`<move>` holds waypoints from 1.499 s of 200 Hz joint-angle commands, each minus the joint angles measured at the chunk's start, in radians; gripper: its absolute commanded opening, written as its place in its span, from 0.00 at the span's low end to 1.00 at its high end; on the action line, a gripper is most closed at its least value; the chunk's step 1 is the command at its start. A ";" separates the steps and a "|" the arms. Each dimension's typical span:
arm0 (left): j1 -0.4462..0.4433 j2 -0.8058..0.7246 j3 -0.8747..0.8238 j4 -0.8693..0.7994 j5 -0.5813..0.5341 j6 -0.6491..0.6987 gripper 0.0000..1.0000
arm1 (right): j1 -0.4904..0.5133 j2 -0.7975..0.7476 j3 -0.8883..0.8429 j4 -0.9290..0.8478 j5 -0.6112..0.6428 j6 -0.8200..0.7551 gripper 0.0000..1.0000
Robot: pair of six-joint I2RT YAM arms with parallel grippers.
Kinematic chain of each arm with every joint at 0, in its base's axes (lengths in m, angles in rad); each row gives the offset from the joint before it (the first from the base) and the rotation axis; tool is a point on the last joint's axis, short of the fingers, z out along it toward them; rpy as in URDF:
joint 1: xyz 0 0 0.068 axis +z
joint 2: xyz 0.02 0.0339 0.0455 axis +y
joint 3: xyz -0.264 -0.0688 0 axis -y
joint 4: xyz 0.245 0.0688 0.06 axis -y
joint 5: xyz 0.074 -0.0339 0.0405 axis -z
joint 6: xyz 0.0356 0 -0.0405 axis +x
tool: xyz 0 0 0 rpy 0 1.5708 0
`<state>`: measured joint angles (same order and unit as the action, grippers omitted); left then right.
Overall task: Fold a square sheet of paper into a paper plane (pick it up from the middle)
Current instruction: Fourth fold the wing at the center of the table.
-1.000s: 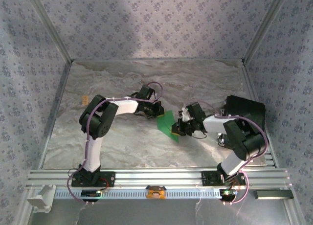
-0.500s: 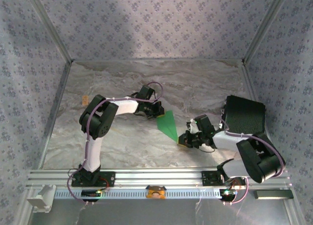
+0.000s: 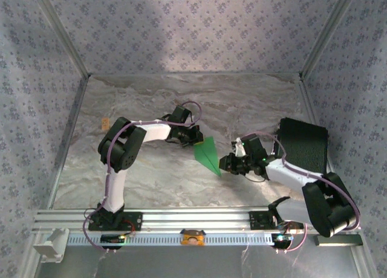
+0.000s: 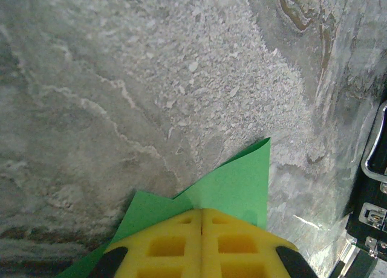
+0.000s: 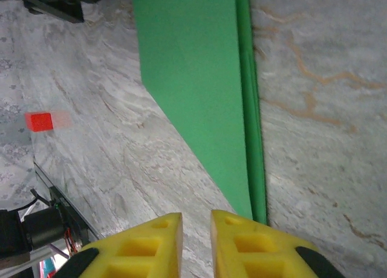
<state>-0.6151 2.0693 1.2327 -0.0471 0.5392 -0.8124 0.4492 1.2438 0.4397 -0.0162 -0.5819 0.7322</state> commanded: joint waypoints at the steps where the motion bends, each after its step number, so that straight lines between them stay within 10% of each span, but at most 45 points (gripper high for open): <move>1: 0.001 0.032 -0.050 -0.059 -0.051 -0.002 0.00 | -0.004 0.063 0.082 0.012 0.002 0.001 0.17; 121: 0.004 0.021 -0.068 -0.051 -0.062 -0.002 0.00 | 0.042 0.435 0.254 0.028 -0.051 -0.046 0.10; 219: 0.011 0.036 -0.050 -0.057 -0.050 0.009 0.00 | 0.003 0.247 0.003 0.093 -0.067 -0.003 0.11; 300: 0.009 0.036 -0.046 -0.051 -0.040 0.006 0.00 | -0.009 0.255 0.118 0.059 -0.074 -0.030 0.11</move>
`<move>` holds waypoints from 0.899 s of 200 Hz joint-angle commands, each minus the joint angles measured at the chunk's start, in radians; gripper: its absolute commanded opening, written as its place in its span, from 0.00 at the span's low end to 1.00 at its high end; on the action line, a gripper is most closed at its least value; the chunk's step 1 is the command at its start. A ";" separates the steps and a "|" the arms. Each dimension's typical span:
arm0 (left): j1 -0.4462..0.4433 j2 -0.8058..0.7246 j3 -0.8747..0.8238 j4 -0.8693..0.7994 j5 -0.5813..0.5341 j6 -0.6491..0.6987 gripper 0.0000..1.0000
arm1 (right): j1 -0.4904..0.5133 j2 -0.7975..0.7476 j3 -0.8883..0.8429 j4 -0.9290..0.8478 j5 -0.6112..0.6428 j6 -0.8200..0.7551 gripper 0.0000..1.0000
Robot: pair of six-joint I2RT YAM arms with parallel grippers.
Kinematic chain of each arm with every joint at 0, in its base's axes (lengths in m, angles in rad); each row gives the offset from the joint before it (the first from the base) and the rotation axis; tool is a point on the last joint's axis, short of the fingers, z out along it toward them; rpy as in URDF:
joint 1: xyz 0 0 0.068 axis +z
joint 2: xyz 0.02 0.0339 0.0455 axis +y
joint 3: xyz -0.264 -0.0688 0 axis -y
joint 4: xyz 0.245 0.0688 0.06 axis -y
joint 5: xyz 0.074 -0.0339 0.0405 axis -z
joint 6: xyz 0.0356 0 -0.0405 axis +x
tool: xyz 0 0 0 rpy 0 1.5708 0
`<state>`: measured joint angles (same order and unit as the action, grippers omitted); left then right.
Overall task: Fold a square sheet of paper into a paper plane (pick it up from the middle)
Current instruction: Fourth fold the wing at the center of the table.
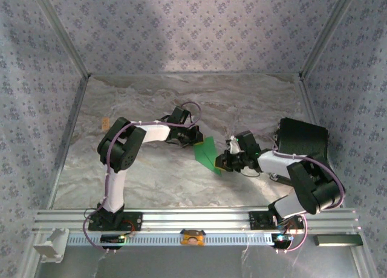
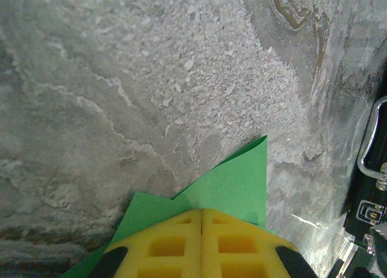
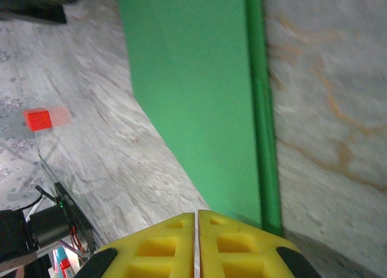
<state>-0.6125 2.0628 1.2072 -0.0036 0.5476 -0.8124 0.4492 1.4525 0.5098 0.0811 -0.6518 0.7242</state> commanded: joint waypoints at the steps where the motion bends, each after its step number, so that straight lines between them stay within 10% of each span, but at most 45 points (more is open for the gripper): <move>1: 0.007 0.043 -0.019 -0.095 -0.048 0.007 0.00 | -0.010 0.049 0.048 -0.037 -0.004 -0.022 0.11; 107: -0.002 -0.095 0.071 -0.153 -0.065 -0.012 0.20 | -0.020 0.119 -0.045 0.009 0.035 0.016 0.01; 180: -0.067 -0.048 -0.030 0.014 0.015 -0.091 0.01 | -0.028 0.122 -0.046 0.006 0.037 0.019 0.00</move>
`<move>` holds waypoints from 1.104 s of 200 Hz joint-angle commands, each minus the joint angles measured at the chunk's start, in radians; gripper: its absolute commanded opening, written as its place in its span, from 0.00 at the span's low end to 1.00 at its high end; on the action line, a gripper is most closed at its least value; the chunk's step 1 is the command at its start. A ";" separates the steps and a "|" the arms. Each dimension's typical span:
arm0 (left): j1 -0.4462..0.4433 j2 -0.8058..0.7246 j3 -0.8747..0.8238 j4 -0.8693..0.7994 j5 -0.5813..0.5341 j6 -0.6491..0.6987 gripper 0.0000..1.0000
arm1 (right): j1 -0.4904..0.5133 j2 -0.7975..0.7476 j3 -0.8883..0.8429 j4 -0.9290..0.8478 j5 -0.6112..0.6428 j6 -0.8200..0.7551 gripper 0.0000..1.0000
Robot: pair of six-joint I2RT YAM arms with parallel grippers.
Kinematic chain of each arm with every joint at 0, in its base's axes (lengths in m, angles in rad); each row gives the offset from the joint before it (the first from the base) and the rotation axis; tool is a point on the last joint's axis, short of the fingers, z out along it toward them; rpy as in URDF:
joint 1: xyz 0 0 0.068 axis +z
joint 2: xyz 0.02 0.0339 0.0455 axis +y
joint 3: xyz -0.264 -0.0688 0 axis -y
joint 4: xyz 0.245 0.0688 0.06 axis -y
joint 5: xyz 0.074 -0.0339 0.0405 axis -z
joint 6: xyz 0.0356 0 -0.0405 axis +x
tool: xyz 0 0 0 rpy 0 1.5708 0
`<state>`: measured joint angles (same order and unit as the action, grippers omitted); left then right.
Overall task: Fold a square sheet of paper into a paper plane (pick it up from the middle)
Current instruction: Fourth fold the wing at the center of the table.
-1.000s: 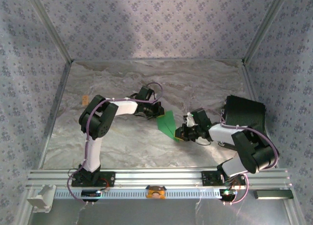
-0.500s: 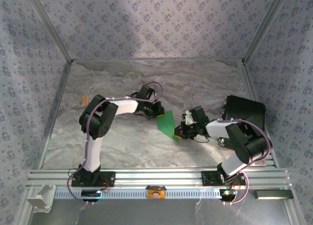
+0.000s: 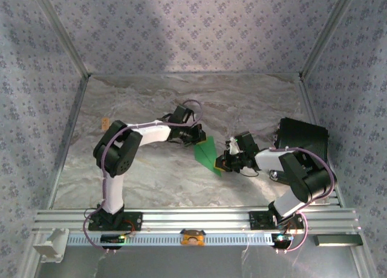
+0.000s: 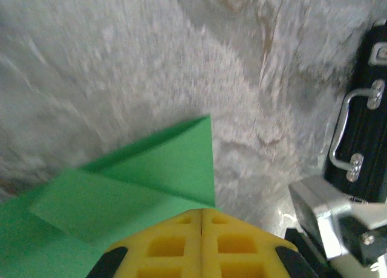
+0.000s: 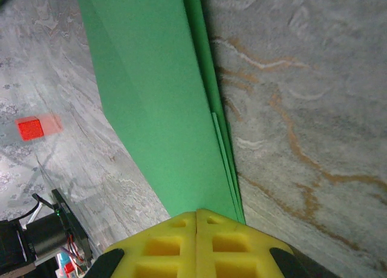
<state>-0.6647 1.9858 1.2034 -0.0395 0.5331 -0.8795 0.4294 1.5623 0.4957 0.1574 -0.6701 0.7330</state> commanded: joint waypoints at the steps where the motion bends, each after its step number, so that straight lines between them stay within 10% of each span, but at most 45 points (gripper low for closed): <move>1: -0.015 0.030 -0.026 0.049 0.030 -0.024 0.00 | -0.008 0.012 -0.032 -0.071 0.055 0.010 0.00; 122: 0.151 0.104 0.006 -0.017 0.049 0.105 0.02 | -0.011 0.007 -0.037 -0.065 0.049 0.012 0.00; 221: 0.073 -0.080 0.002 -0.056 -0.014 0.087 0.11 | -0.013 0.006 -0.024 -0.070 0.050 0.019 0.00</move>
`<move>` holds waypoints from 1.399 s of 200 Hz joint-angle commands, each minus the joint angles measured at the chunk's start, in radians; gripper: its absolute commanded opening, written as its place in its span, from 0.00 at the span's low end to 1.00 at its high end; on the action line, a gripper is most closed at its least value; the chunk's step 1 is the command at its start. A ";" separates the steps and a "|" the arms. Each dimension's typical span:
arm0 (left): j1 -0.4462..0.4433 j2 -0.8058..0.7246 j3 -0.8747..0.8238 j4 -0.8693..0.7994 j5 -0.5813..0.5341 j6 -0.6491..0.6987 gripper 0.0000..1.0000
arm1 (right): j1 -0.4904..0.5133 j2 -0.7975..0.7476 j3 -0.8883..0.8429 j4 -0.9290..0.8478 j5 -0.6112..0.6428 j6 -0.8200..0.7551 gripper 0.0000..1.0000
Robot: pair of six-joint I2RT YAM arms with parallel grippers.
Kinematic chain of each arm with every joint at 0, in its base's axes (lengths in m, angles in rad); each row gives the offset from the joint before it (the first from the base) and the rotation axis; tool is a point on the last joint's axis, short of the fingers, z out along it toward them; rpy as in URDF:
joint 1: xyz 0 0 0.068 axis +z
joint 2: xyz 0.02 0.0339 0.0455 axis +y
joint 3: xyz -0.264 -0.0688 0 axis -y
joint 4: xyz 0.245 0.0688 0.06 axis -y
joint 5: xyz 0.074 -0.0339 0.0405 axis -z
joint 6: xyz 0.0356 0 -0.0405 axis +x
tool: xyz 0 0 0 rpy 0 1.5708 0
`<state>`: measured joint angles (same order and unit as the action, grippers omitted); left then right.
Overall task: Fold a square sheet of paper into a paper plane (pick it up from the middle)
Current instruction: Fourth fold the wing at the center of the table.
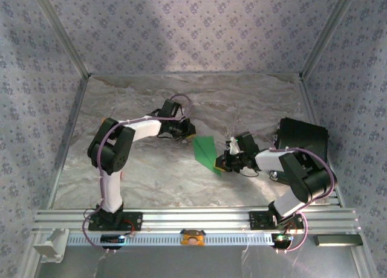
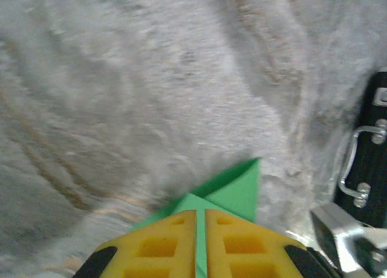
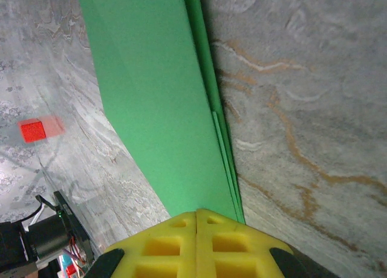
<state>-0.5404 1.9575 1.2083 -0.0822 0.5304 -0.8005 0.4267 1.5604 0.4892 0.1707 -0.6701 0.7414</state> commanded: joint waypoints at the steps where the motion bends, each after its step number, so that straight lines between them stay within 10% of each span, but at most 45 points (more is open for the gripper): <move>1: -0.054 -0.051 -0.003 -0.013 -0.011 0.008 0.11 | -0.011 0.008 -0.017 -0.084 0.049 0.010 0.00; 74: -0.179 0.082 0.000 0.044 0.020 -0.041 0.06 | -0.011 -0.006 -0.018 -0.090 0.050 0.011 0.00; 280: -0.160 0.146 -0.029 0.021 0.002 -0.039 0.03 | -0.006 -0.359 -0.127 -0.300 0.100 0.035 0.04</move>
<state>-0.7086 2.0594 1.2053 -0.0238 0.5694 -0.8387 0.4232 1.2629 0.3321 -0.0265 -0.6132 0.7681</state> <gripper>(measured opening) 0.043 0.061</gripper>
